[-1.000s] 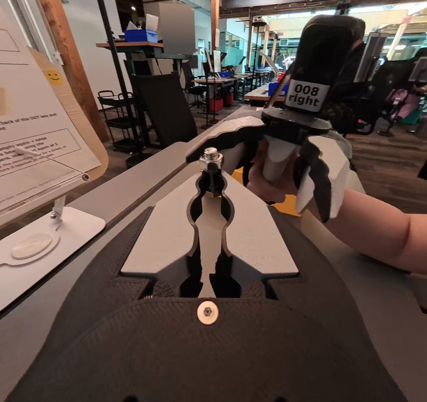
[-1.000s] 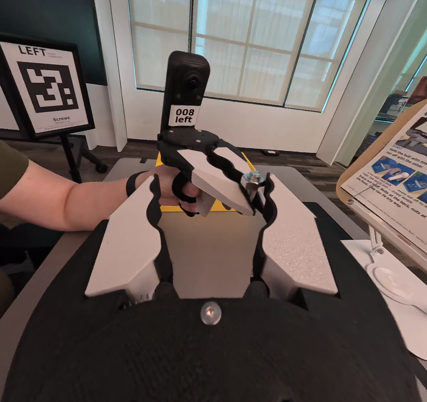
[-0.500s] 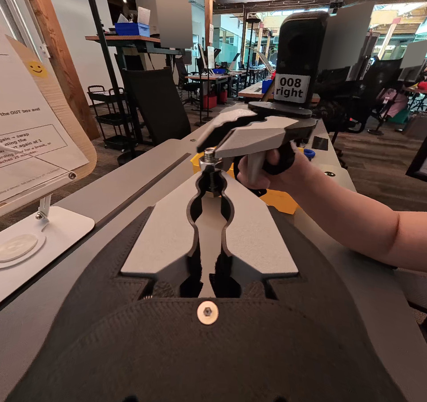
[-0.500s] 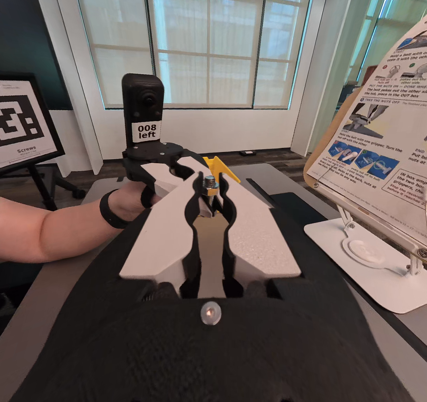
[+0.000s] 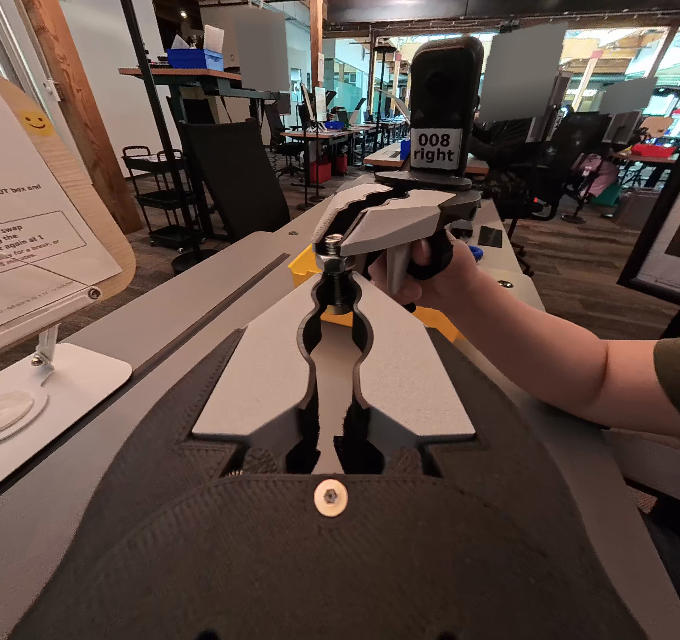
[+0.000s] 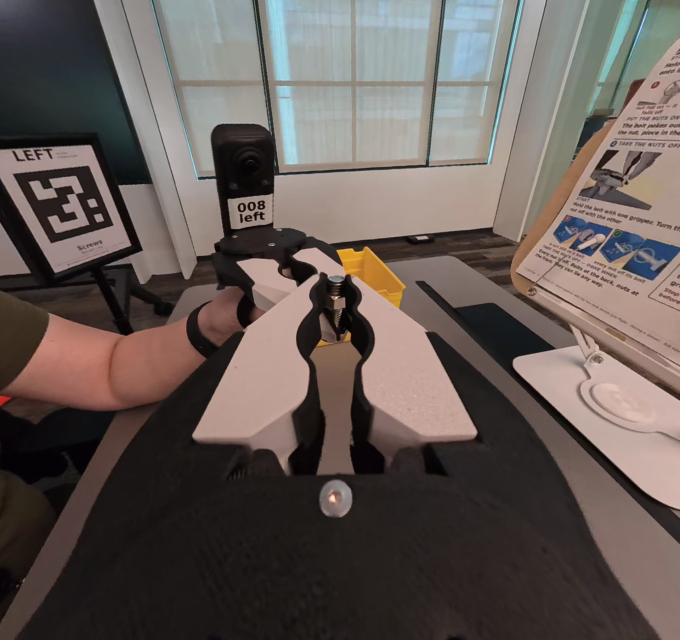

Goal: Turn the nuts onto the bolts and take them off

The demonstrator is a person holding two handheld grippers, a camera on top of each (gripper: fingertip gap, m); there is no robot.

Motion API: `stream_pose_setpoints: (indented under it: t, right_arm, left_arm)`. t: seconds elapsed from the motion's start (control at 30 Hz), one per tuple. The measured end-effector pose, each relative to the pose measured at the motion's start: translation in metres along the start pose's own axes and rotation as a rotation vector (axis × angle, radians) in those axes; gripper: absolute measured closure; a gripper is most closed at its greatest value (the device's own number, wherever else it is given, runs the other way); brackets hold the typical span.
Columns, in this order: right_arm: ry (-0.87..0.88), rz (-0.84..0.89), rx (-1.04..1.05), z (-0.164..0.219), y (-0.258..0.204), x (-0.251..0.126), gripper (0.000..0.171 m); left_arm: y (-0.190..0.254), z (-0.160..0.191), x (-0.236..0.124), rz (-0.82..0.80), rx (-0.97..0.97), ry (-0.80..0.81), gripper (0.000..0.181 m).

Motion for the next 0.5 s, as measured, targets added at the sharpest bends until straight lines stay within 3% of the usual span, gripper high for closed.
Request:
stream_pose_setpoints:
  t: [0.1, 0.2, 0.3, 0.4, 0.5]
  right_arm:
    - [0.0, 0.006, 0.016, -0.002, -0.001, 0.0, 0.163]
    - [-0.005, 0.046, 0.035, -0.007, 0.001, -0.005, 0.163]
    - [-0.016, 0.107, 0.048, -0.022, 0.004, -0.026, 0.163]
    - [-0.186, 0.331, 0.017, -0.038, 0.016, -0.084, 0.163]
    - [-0.526, 0.77, 0.054, -0.016, 0.047, -0.179, 0.163]
  left_arm:
    - [0.001, -0.001, 0.0, 0.002, -0.009, 0.022, 0.173]
    - [-0.001, -0.002, 0.001, -0.018, -0.034, 0.027, 0.145]
    - [-0.001, -0.004, 0.0, -0.023, -0.046, 0.03, 0.143]
    - [-0.001, -0.007, -0.004, -0.02, -0.047, 0.02, 0.143]
    - [0.001, -0.009, -0.007, 0.0, -0.048, -0.018, 0.145]
Point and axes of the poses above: each gripper's, where its closed fingertips meet, x out along the fingers, z out of its underside, y = z × x across the jaws, the point moved 7 cm from there along -x, back along the fingers, and after that the axes turned 1 degree about y, right-handed, at the moved point
